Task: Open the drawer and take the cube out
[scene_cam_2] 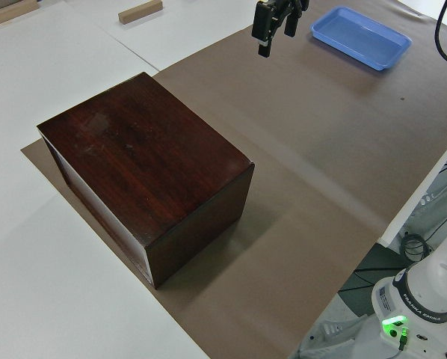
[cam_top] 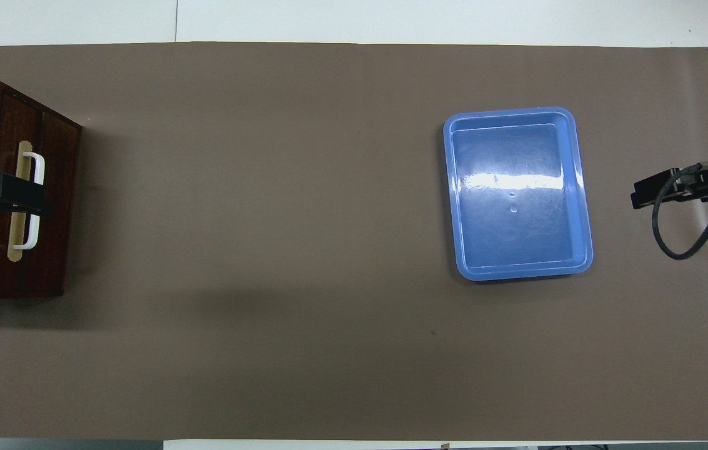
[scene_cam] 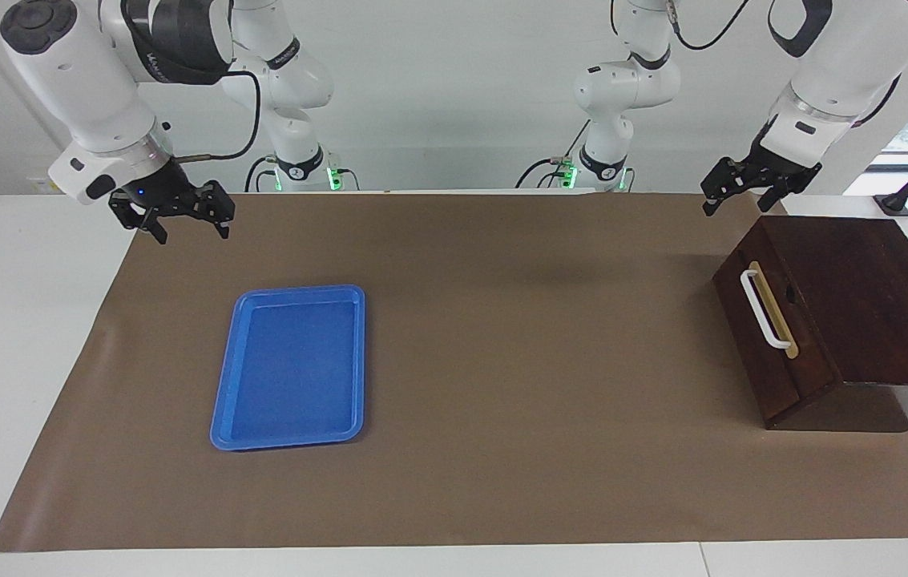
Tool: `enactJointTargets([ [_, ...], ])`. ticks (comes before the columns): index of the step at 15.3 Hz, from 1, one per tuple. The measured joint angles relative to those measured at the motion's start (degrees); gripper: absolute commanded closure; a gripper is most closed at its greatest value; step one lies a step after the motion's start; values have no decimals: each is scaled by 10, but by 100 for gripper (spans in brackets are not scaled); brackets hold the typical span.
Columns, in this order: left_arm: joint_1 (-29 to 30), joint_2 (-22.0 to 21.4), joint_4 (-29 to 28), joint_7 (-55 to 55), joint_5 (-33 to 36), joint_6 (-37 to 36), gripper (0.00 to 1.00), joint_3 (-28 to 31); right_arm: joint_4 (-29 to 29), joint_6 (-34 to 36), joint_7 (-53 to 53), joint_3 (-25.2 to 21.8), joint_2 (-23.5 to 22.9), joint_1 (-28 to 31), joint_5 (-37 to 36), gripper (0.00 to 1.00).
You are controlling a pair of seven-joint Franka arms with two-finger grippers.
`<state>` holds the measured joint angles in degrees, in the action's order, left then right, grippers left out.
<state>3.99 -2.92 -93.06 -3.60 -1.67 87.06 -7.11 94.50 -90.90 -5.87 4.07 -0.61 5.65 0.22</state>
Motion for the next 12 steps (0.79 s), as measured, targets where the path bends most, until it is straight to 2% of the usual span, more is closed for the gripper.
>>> enactJointTargets([
  [6, 0, 0, -2, 4, 2, 29, 0, 0, 0, 0, 0, -1, 0, 1, 0, 0],
  [8, -1, 1, -18, 18, 34, 75, 0, -1, 0, 0, 0, -1, 0, 1, 0, 0],
  [12, -9, 13, -88, 27, 112, 186, 0, -4, 0, -11, 0, -1, 0, 1, 0, 0],
])
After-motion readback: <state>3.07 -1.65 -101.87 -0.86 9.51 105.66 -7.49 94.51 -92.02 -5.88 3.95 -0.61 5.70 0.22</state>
